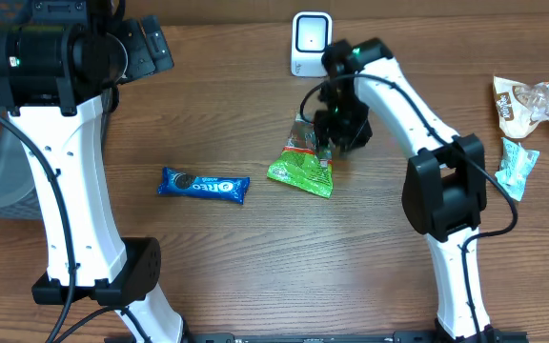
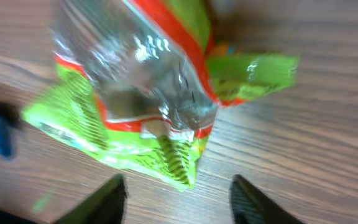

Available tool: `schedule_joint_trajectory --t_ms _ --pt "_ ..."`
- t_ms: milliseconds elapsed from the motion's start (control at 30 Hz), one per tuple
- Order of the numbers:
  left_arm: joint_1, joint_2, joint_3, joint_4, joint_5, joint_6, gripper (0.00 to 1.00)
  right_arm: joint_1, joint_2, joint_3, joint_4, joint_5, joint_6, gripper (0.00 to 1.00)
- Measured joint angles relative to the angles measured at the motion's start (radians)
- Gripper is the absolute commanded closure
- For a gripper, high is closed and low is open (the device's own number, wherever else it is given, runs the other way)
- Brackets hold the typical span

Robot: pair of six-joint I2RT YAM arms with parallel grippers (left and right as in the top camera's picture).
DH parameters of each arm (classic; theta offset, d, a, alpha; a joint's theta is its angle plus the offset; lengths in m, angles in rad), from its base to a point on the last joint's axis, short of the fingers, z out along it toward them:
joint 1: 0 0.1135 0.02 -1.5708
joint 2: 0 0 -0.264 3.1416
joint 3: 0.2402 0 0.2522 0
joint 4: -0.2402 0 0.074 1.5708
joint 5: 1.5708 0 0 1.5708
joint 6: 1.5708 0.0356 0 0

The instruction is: Scan the item barcode

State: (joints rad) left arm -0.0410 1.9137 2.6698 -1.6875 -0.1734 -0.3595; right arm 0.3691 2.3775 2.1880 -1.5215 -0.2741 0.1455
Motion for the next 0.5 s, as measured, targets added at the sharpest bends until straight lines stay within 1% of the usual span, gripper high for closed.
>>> schedule_joint_trajectory --t_ms 133,233,300,400,433,500 --pt "0.000 0.000 0.000 0.000 0.000 0.000 0.00 -0.035 -0.013 0.044 0.065 -0.059 0.066 0.41" --pt "0.000 0.000 0.000 0.000 0.000 0.000 0.00 -0.046 -0.016 0.028 0.142 -0.064 0.156 0.41" --pt "0.000 0.000 0.000 0.000 0.000 0.000 0.00 -0.036 -0.019 -0.015 0.196 -0.066 0.220 0.39" --pt "0.000 0.000 0.000 0.000 0.000 0.000 0.00 0.004 -0.019 -0.107 0.275 -0.057 0.305 0.15" --pt "0.000 0.000 0.000 0.000 0.000 0.000 0.00 0.027 -0.019 -0.146 0.301 -0.043 0.329 0.09" --pt "0.000 0.000 0.000 0.000 0.000 0.000 0.00 0.063 -0.019 -0.201 0.338 -0.010 0.379 0.06"
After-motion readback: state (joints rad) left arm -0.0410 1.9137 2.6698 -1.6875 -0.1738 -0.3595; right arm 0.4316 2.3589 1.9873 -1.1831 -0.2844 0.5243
